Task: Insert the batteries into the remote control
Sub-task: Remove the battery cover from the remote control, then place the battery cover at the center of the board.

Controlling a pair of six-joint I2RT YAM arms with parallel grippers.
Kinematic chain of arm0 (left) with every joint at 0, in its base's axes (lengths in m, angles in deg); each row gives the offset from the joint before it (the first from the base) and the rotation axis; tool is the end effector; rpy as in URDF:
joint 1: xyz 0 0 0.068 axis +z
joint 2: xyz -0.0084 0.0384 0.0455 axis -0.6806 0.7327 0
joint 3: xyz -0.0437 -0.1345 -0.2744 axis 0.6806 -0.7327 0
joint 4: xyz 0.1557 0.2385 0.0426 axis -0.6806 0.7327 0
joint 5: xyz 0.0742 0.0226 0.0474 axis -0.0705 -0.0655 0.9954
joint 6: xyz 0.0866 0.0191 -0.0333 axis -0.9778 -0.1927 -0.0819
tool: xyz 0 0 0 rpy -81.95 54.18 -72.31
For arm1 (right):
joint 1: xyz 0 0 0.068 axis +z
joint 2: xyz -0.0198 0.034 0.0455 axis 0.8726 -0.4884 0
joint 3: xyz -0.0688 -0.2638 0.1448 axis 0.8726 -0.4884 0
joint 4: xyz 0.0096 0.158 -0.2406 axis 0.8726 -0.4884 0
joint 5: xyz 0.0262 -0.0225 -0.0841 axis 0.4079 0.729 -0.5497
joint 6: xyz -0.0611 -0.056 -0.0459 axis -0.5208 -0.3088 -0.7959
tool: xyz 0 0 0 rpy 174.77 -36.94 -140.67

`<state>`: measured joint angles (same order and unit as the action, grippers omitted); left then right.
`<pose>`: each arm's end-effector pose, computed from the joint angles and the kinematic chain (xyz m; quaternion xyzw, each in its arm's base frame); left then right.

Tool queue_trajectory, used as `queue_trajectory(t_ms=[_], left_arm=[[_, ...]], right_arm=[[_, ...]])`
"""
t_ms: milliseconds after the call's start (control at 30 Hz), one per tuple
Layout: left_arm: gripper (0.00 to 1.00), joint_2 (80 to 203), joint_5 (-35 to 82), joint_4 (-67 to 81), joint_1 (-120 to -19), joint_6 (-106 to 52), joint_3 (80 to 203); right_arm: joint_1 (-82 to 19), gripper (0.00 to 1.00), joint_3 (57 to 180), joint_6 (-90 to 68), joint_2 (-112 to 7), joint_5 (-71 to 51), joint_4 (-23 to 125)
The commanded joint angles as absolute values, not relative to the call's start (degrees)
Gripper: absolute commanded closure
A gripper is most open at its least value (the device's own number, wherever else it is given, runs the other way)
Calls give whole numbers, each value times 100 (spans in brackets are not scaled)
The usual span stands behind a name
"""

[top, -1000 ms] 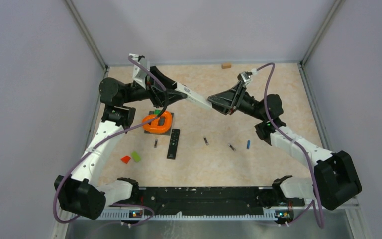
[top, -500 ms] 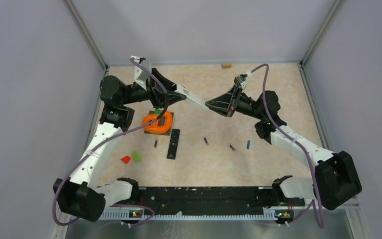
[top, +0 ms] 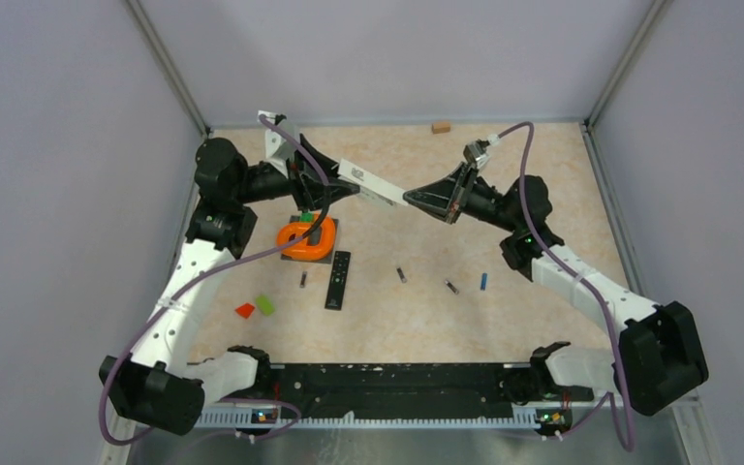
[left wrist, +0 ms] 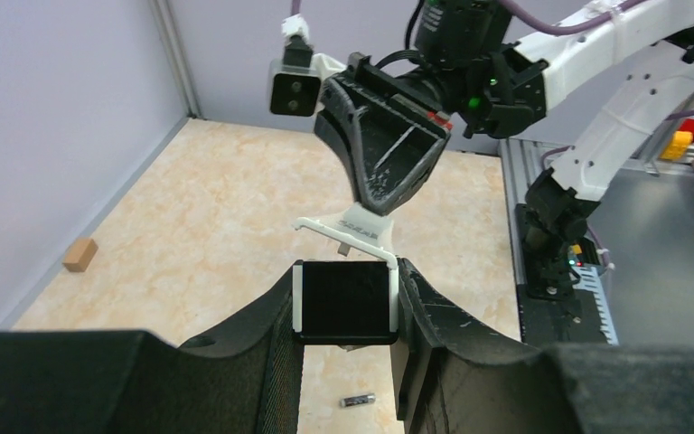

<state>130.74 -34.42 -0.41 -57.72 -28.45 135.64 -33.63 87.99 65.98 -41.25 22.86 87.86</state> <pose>0.2421 -0.1452 0.4726 0.4421 0.5161 -0.4781 0.5564 0.2652 0.1984 0.3624 0.0470 0.6509 0.7220 0.2299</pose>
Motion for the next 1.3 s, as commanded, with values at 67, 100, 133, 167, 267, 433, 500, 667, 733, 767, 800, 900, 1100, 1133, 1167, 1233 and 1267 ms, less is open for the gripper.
queue_trajectory(t_ms=[67, 100, 133, 167, 267, 433, 500, 667, 733, 767, 800, 900, 1100, 1133, 1167, 1233, 1267], left_arm=[[100, 12985, -2994, 395, -5777, -3395, 13745], [100, 12990, -2901, 426, -5756, -3436, 13673], [100, 13005, -2827, 448, -5723, -3432, 13606], [100, 13027, -2774, 458, -5691, -3413, 13544], [100, 13087, -2646, 350, -5600, -3295, 13329], [100, 13171, -2516, 239, -5531, -3197, 13079], [100, 13188, -2478, 239, -5528, -3190, 13006], [100, 13211, -2566, 177, -5528, -3073, 12876], [100, 13200, -2636, 91, -5528, -2990, 12863], [100, 13202, -2667, 43, -5528, -2949, 12862], [100, 13202, -2715, -27, -5528, -2897, 12857], [100, 13202, -2883, -280, -5528, -2672, 12825], [100, 13173, -3042, -717, -5528, -2321, 12757], [100, 13163, -3066, -783, -5528, -2257, 12757], [100, 13142, -3076, -856, -5535, -2203, 12748], [100, 13122, -3115, -1014, -5537, -2108, 12723], [100, 13123, -3123, -1082, -5537, -2060, 12717]], right_arm=[[-3483, 100, 8593, 6642, -3651, 1818, 9720], [-3514, 100, 8554, 6609, -3595, 1738, 9780], [-3542, 100, 8525, 6569, -3540, 1668, 9799], [-3560, 100, 8511, 6508, -3491, 1608, 9782], [-3629, 100, 8462, 6283, -3350, 1372, 9489], [-3852, 100, 8326, 5818, -3122, 805, 8694], [-3967, 100, 8288, 5582, -3028, 489, 8141], [-4108, 100, 8286, 4728, -3179, -203, 6721], [-4128, 100, 8252, 4463, -3360, -343, 6341], [-4130, 100, 8217, 4339, -3468, -384, 6204], [-4142, 100, 8161, 4215, -3568, -435, 6134], [-4163, 100, 7963, 3954, -3891, -584, 6015], [-4214, 100, 7578, 3424, -4387, -994, 5997], [-4262, 100, 7396, 3383, -4384, -953, 6207], [-4317, 100, 7254, 3364, -4388, -915, 6362], [-4426, 99, 7193, 3232, -4426, -881, 6265], [-4468, 91, 7260, 3127, -4449, -863, 6079]])
